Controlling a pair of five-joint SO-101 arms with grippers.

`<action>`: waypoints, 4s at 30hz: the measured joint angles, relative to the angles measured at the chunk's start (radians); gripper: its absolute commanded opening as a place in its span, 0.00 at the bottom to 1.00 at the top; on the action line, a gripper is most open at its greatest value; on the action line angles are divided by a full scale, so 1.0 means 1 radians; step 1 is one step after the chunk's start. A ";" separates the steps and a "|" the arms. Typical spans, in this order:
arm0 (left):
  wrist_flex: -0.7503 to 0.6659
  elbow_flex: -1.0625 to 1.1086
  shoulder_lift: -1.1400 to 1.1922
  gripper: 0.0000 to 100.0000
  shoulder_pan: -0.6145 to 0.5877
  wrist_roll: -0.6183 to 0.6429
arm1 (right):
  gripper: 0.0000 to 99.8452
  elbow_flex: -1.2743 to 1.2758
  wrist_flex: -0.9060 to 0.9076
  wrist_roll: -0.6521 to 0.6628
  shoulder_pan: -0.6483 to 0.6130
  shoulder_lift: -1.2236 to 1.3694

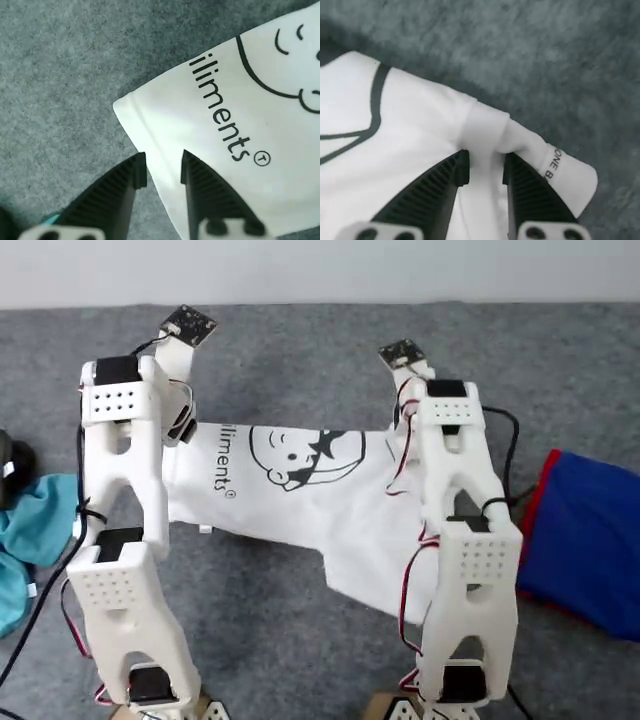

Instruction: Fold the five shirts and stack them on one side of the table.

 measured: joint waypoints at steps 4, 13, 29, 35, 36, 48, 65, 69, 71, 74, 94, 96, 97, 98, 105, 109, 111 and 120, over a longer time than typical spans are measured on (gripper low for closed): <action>0.000 0.000 0.000 0.11 0.000 0.000 | 0.12 -0.219 0.074 0.000 0.003 0.109; -0.003 0.000 0.000 0.11 0.028 0.000 | 0.12 -0.568 0.210 0.000 0.005 0.255; -0.132 -0.041 0.253 0.12 0.041 0.000 | 0.12 -0.859 0.480 0.000 0.005 0.276; -0.129 -0.229 0.379 0.12 0.041 0.000 | 0.12 -0.964 0.482 0.000 0.009 0.270; -0.126 -0.267 0.400 0.12 0.041 0.000 | 0.12 -0.970 0.482 0.000 0.009 0.270; 0.017 -0.692 0.591 0.12 0.031 0.000 | 0.12 -0.976 0.482 0.000 0.008 0.270; 0.221 -0.727 0.606 0.11 0.087 0.003 | 0.12 -0.976 0.482 0.000 0.008 0.270; 0.221 -0.689 0.606 0.11 0.091 0.003 | 0.12 -0.976 0.482 0.000 0.008 0.270; 0.221 -0.689 0.608 0.11 0.091 0.003 | 0.12 -0.976 0.482 0.000 0.008 0.270; 0.219 -0.687 0.609 0.12 0.091 0.003 | 0.12 -0.976 0.482 0.000 0.008 0.270; 0.216 -0.836 0.559 0.01 0.077 0.034 | 0.12 -0.976 0.482 0.000 0.008 0.270; 0.219 -0.836 0.520 0.01 0.078 0.068 | 0.12 -0.976 0.482 0.000 0.008 0.270; 0.221 -0.832 0.496 0.01 0.078 0.075 | 0.12 -0.976 0.482 0.000 0.008 0.270; 0.221 -0.813 0.468 0.01 0.080 0.081 | 0.12 -0.976 0.482 0.000 0.008 0.270; 0.221 -0.450 0.233 0.01 0.126 0.086 | 0.12 -0.976 0.482 0.000 0.008 0.270; 0.222 -0.255 0.204 0.01 0.126 0.089 | 0.12 -0.976 0.482 0.000 0.008 0.270; 0.222 -0.222 0.206 0.01 0.120 0.089 | 0.12 -0.976 0.482 0.000 0.008 0.270; 0.209 -0.344 0.450 0.01 0.068 0.094 | 0.12 -0.976 0.482 -0.003 0.008 0.270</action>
